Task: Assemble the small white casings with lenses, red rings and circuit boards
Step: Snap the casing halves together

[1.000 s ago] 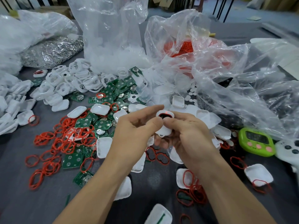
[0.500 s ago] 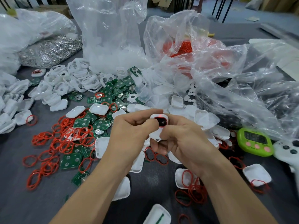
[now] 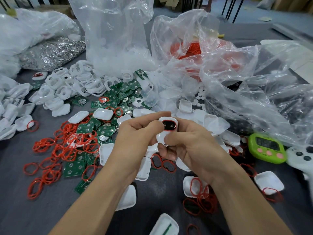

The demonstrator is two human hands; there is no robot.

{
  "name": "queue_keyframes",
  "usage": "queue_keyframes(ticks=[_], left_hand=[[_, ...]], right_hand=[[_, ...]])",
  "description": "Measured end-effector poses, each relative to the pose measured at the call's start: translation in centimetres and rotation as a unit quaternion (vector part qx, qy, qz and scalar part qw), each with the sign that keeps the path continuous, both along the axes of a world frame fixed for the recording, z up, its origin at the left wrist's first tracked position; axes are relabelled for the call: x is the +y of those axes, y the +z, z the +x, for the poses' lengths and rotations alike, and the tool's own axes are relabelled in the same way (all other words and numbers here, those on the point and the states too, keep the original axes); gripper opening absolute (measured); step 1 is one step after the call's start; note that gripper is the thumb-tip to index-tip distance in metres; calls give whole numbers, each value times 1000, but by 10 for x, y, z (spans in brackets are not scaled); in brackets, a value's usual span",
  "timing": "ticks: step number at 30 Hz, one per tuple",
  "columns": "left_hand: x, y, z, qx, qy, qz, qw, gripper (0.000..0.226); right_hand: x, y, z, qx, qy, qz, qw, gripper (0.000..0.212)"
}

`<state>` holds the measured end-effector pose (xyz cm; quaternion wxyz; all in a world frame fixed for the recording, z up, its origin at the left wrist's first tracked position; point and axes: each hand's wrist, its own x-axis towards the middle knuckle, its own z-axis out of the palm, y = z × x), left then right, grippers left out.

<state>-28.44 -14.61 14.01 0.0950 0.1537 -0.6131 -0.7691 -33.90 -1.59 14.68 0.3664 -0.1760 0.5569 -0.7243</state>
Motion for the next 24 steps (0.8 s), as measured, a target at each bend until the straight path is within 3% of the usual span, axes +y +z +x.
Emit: queue_keyframes(ticks=[8, 14, 24], left_hand=[[-2, -8, -1, 10, -1, -29, 1000, 41], [-2, -5, 1, 27, -36, 14, 999, 29], [1, -1, 1, 11, 8, -29, 999, 33]], right_hand=[[0, -2, -2, 30, -18, 32, 999, 26], [4, -1, -4, -9, -11, 16, 1000, 24], [3, -4, -4, -6, -5, 25, 1000, 29]])
